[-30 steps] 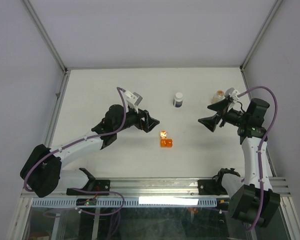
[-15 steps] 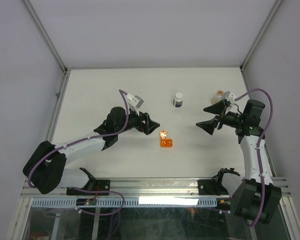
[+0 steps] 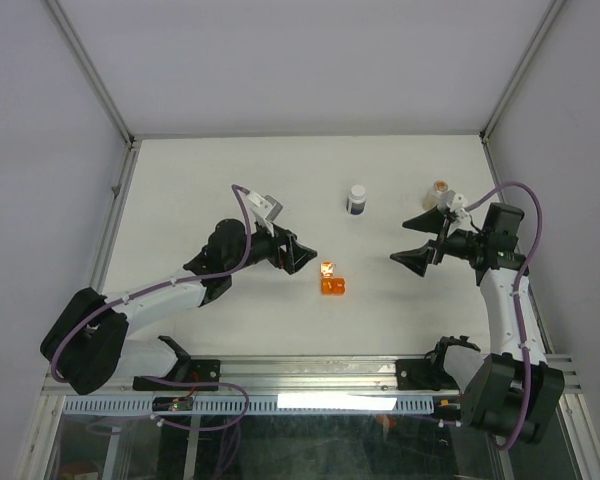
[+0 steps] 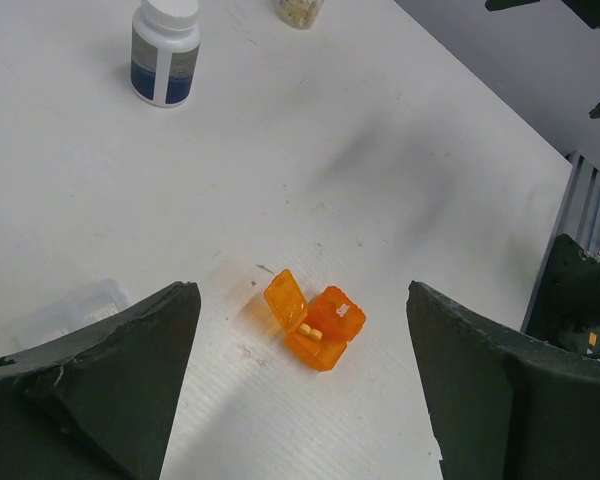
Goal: Sort the pills into containers
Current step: Close the pill container at the center of the board.
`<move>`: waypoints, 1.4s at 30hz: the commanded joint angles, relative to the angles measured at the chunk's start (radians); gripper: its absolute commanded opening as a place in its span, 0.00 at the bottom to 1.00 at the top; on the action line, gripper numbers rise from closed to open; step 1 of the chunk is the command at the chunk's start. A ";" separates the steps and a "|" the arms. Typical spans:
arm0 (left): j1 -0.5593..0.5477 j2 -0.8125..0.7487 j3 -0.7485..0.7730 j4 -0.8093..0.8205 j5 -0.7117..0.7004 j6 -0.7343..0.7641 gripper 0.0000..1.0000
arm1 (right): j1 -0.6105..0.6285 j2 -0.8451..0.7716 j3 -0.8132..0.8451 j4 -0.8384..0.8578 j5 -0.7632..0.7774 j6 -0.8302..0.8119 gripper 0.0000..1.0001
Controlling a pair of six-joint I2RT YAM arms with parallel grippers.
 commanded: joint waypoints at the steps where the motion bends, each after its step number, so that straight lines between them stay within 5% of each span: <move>1: 0.015 -0.052 -0.018 0.057 0.025 -0.013 0.87 | 0.020 -0.010 0.026 -0.030 -0.019 -0.082 0.99; 14: 0.055 -0.063 -0.091 0.150 0.096 -0.108 0.88 | 0.324 0.063 0.058 -0.125 0.234 -0.316 0.99; 21: 0.081 -0.060 -0.141 0.234 0.119 -0.205 0.98 | 0.525 0.139 0.082 -0.072 0.386 -0.328 0.99; 29: 0.112 -0.025 -0.141 0.232 0.172 -0.277 0.99 | 0.715 0.202 -0.002 0.092 0.576 -0.278 0.96; 42: 0.111 0.070 -0.093 0.150 0.173 -0.233 0.78 | 0.776 0.269 -0.051 0.104 0.652 -0.320 0.84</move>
